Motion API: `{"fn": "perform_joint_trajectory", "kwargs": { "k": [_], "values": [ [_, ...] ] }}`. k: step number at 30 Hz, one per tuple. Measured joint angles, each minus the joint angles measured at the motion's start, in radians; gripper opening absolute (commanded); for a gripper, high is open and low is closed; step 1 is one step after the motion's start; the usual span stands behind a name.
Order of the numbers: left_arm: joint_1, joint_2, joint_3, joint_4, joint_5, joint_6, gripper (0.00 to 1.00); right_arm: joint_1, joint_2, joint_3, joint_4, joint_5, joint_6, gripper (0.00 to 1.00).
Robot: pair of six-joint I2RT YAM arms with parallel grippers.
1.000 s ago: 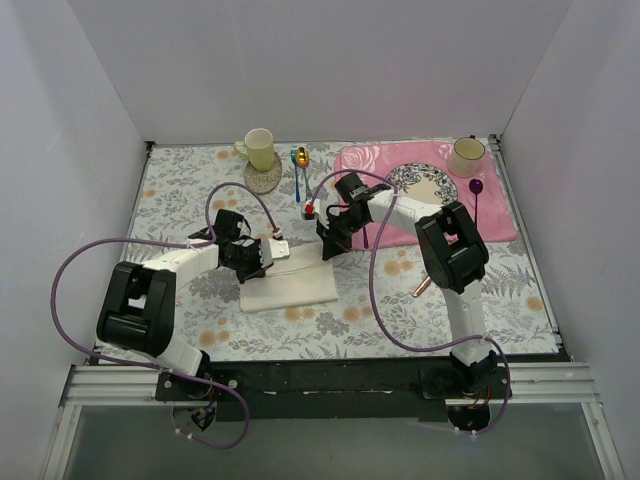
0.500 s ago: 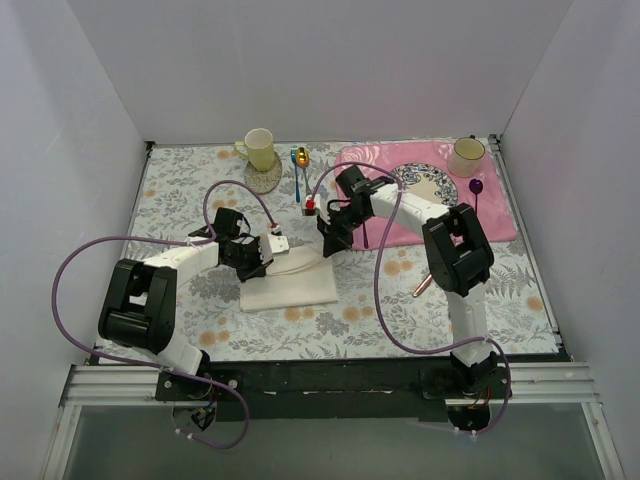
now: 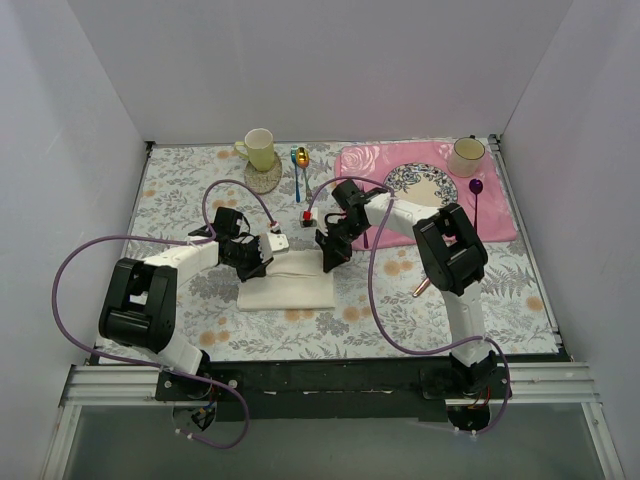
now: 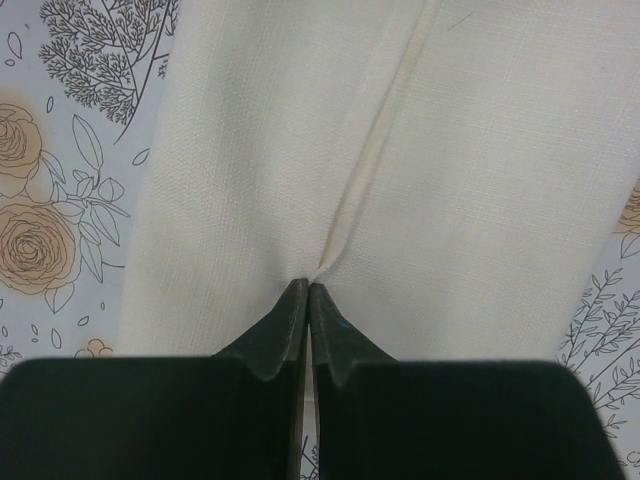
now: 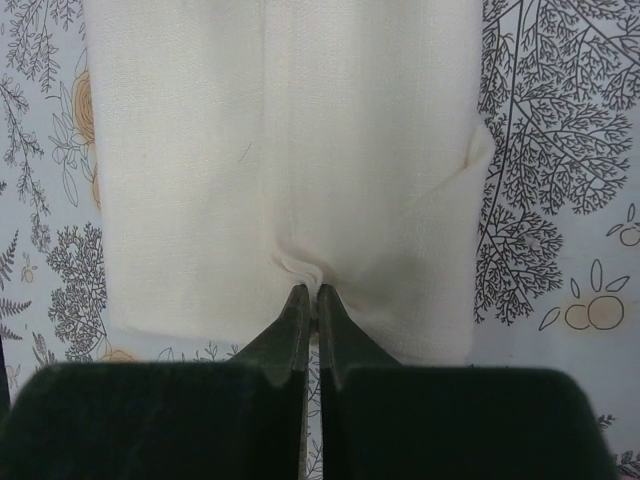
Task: Fold the napkin into a case and place the utensils inside
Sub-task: Smooth out the 2/3-rectangle-folded napkin at the center of the board.
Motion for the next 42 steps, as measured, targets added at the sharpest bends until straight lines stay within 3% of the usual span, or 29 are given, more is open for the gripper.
{"fn": "perform_joint_trajectory", "kwargs": {
  "k": [14, 17, 21, 23, 24, 25, 31, 36, 42],
  "values": [
    [0.000, -0.019, 0.035, -0.149, -0.004, 0.040, 0.00, 0.003, 0.000, 0.005, 0.024, 0.020, -0.018, 0.01],
    [0.001, 0.002, 0.033, -0.141, 0.000, 0.037, 0.00, 0.005, 0.000, 0.010, 0.021, 0.021, -0.038, 0.17],
    [0.005, 0.006, 0.032, -0.136, 0.009, 0.031, 0.00, 0.005, 0.001, 0.048, -0.035, 0.035, -0.062, 0.49],
    [0.006, 0.007, 0.032, -0.135, 0.012, 0.030, 0.00, 0.002, 0.000, 0.081, -0.080, 0.034, -0.062, 0.59],
    [0.006, 0.007, 0.032, -0.135, 0.013, 0.030, 0.00, -0.001, -0.002, 0.095, -0.096, 0.026, -0.056, 0.72],
    [0.006, 0.007, 0.032, -0.135, 0.013, 0.031, 0.00, -0.003, -0.006, 0.107, -0.112, 0.014, -0.047, 0.75],
    [0.006, 0.007, 0.032, -0.135, 0.013, 0.038, 0.00, -0.032, -0.071, 0.193, -0.157, -0.122, 0.099, 0.75],
    [0.005, 0.005, 0.028, -0.131, 0.013, 0.040, 0.00, -0.048, -0.108, 0.197, 0.028, -0.184, 0.371, 0.66],
    [-0.002, 0.002, 0.026, -0.128, 0.003, 0.045, 0.00, -0.051, -0.025, 0.195, 0.188, -0.095, 0.636, 0.70]
  ]
}}
